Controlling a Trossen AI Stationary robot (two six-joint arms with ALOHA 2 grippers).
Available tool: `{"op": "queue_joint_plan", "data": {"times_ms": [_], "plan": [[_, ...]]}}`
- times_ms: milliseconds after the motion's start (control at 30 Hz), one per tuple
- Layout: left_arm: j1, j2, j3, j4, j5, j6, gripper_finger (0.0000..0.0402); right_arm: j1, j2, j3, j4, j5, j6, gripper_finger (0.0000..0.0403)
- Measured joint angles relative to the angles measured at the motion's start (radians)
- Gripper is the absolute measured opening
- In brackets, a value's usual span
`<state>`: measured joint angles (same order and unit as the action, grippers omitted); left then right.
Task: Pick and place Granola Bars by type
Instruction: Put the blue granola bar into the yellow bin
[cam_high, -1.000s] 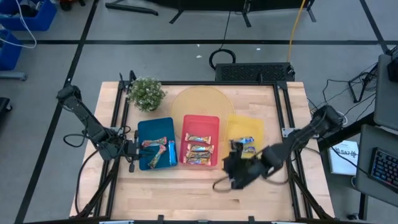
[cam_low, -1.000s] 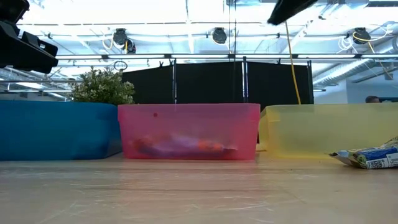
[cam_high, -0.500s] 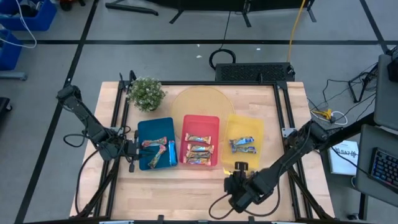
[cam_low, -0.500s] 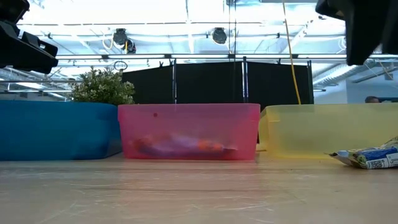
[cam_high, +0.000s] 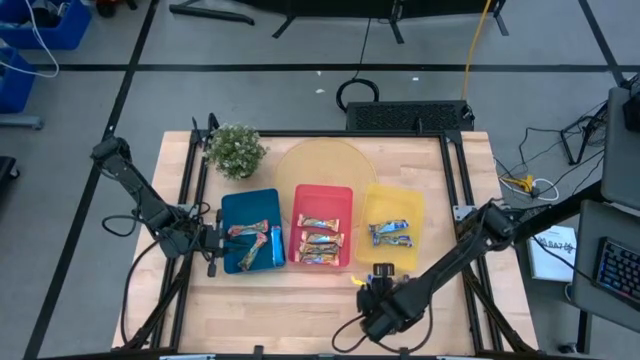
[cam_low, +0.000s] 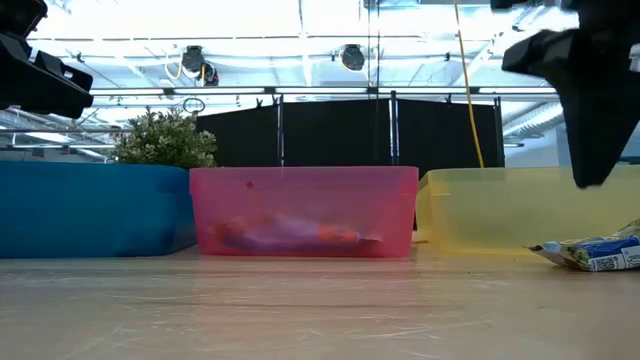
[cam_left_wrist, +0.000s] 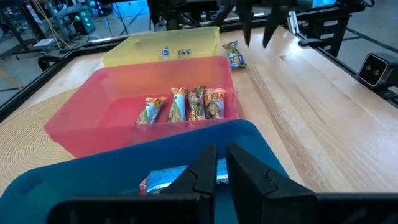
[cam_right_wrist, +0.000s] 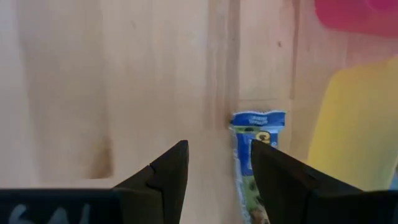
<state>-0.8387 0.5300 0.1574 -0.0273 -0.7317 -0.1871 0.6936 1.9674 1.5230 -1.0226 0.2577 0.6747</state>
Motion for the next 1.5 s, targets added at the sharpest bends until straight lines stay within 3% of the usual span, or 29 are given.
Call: {"op": "queue_joint_plan", "data": {"times_ms": [467, 833, 1233, 1500], "plan": [[0.0, 0.0, 0.0, -0.007, 0.002, 0.0, 0.0044, -0.012, 0.02, -0.002, -0.06, 0.007, 0.02, 0.0167], [0.0, 0.0, 0.0, -0.007, 0.002, -0.017, 0.0044, -0.011, 0.02, -0.083, -0.072, -0.001, 0.024, 0.0167], [0.0, 0.0, 0.0, -0.007, 0.001, -0.018, 0.0044, -0.013, 0.019, -0.161, 0.015, -0.095, 0.047, 0.0166], [0.0, 0.0, 0.0, -0.007, 0.001, -0.018, 0.0044, -0.014, 0.015, -0.175, 0.082, -0.129, 0.08, 0.0128]]}}
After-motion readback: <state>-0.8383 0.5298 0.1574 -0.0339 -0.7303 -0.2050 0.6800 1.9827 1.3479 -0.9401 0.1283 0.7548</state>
